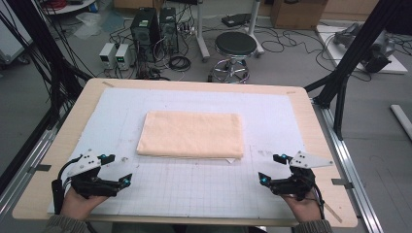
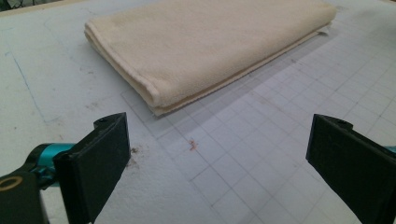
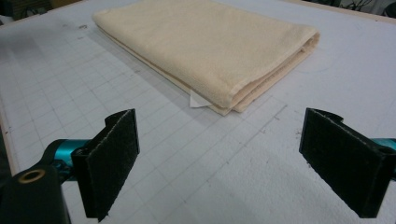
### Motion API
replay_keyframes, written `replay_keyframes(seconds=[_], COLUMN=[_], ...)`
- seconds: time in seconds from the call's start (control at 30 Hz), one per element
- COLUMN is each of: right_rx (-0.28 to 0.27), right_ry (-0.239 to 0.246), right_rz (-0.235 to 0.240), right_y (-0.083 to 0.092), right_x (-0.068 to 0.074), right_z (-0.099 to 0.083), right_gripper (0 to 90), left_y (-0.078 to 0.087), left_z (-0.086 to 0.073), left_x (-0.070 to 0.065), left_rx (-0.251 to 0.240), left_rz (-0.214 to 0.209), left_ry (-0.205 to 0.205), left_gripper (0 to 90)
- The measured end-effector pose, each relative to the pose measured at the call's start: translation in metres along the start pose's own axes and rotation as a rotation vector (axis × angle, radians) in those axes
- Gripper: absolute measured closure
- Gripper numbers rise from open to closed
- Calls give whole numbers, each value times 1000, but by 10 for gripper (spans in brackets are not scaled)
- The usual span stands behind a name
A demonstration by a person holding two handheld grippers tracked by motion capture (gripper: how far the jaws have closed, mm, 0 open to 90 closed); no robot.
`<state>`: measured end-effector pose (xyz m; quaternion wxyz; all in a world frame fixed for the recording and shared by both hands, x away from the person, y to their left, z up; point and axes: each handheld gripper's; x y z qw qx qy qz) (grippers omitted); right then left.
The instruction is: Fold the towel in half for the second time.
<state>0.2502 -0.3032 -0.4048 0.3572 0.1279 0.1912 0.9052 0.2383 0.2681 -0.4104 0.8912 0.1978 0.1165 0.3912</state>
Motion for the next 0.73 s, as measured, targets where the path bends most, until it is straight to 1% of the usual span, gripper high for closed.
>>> replay_keyframes(seconds=[0.13,0.2,0.4,0.43,0.47,0.5,0.53,0.57,0.63,0.73], right_rx=[-4,1,10,7,13,13,16,14,17,19], right_ry=[6,-4,6,16,3,12,4,19,14,20], right_rz=[-5,-3,0,2,4,1,5,2,4,1], right_y=[3,4,2,2,1,1,1,0,-1,-1], right_x=[1,2,3,3,4,4,5,4,5,4], right_z=[-2,-3,-5,-5,-5,-6,-6,-6,-6,-6], right_gripper=[114,113,113,114,113,113,114,114,113,113], left_y=[3,6,11,11,11,10,10,10,10,9], left_z=[-3,-4,-7,-7,-8,-8,-8,-8,-8,-8], left_x=[-2,-3,-4,-5,-5,-4,-5,-5,-4,-4], left_rx=[-7,-8,-12,-12,-12,-11,-12,-10,-11,-9], left_rz=[4,7,17,18,17,18,20,21,21,23], left_ry=[6,7,8,9,6,1,1,-1,-4,-5], left_gripper=[69,69,70,69,70,70,70,69,70,70])
Point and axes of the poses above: each handheld gripper's, and its own axes: y roughly backward along the jaws, z roughly out of its top, x roughly to its left, and after that the axes turned 1 degree about -x, right-handed
